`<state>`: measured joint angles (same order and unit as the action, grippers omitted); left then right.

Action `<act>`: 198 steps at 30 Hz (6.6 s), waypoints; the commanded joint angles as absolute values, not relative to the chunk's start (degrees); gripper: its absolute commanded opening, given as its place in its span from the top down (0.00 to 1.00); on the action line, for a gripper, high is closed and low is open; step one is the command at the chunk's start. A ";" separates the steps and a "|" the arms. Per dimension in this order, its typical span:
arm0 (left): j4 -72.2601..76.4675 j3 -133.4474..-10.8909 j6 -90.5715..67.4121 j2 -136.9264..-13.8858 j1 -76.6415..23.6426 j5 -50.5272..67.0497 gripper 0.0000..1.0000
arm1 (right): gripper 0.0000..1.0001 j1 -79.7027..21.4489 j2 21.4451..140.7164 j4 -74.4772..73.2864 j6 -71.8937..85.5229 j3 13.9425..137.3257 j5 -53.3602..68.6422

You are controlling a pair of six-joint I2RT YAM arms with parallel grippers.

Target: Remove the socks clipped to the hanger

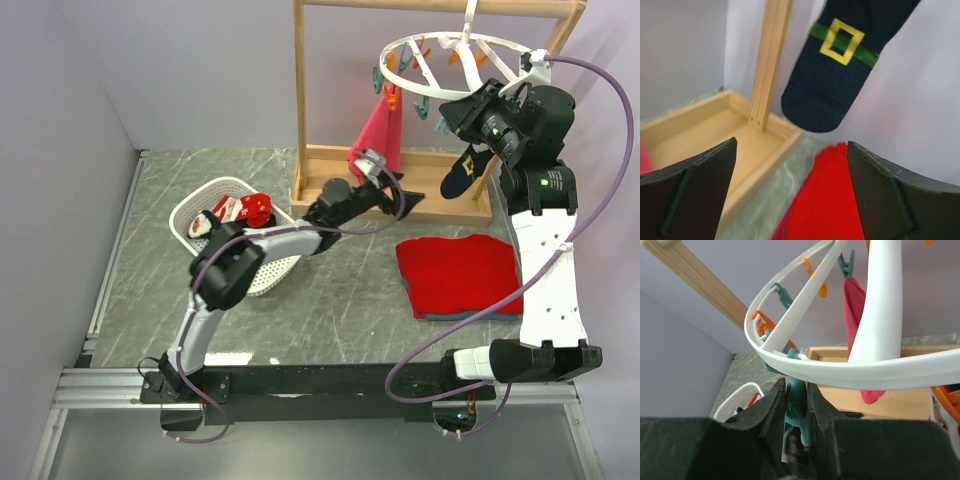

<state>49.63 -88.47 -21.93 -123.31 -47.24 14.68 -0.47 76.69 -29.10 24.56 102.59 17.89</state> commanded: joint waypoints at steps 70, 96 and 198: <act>51.25 -78.40 -19.24 -104.51 -57.05 17.31 0.99 | 0.08 -6.42 67.94 -39.37 21.01 98.80 13.01; 43.95 -80.07 -39.55 -99.14 -45.70 32.87 0.99 | 0.07 6.24 73.92 -38.77 17.84 108.03 10.53; -2.03 -68.03 -50.71 -89.29 11.96 45.44 0.99 | 1.00 9.84 75.76 -22.94 18.90 98.79 23.64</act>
